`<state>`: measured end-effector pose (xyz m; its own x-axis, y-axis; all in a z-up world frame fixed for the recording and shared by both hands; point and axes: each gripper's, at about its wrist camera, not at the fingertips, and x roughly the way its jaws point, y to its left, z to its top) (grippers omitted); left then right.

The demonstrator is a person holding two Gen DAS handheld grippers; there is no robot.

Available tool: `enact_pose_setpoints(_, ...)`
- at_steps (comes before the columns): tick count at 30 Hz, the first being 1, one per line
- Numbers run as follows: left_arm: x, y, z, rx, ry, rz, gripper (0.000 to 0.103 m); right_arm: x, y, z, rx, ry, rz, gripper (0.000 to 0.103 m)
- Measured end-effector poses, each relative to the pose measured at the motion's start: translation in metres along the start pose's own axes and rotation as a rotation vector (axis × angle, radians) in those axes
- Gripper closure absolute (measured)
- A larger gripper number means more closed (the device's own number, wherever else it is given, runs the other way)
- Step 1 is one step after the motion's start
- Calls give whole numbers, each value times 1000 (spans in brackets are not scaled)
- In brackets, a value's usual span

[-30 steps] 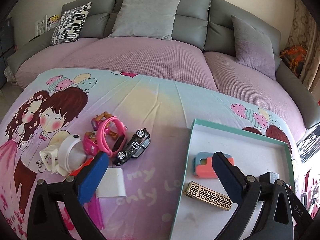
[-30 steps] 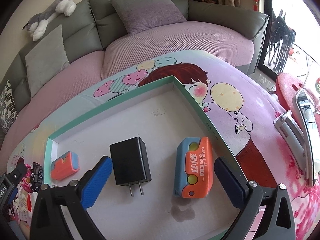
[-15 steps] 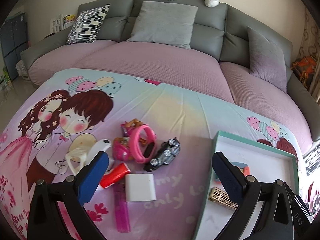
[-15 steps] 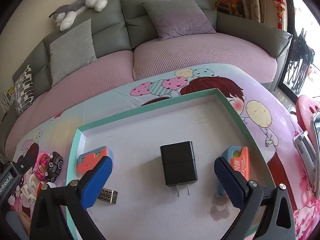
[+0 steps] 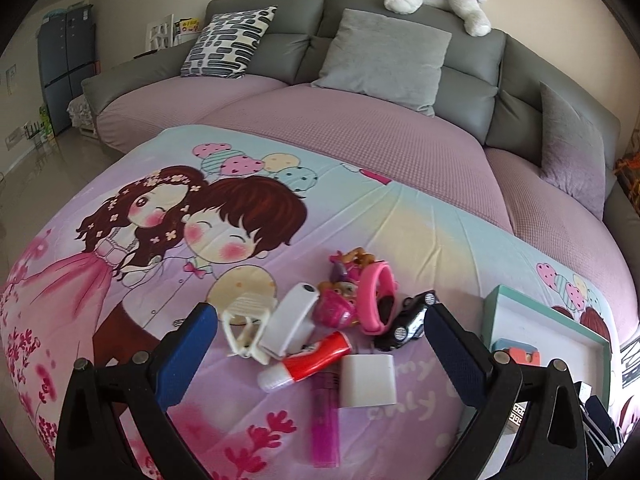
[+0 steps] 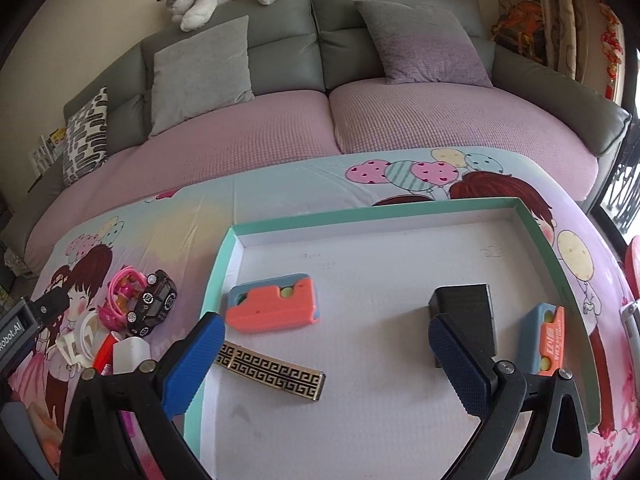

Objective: Organize rigid objects
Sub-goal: 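Move both grippers back toward the pile of items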

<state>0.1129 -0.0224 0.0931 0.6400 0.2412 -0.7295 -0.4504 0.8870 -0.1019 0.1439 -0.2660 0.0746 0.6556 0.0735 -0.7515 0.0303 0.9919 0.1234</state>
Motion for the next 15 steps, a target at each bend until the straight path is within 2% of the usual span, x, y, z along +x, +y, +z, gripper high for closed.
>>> enact_pose_setpoints(6,0,27,0,-25,9,33,0,5,29,-6,-38,27,89,0)
enact_pose_setpoints(12,1,64,2,-119,12,55,0,11,61,-16,-124,50,107,0)
enact_pose_setpoints(15,1,76,3,-135,14,52,0,11,71,-20,-141,57,129,0)
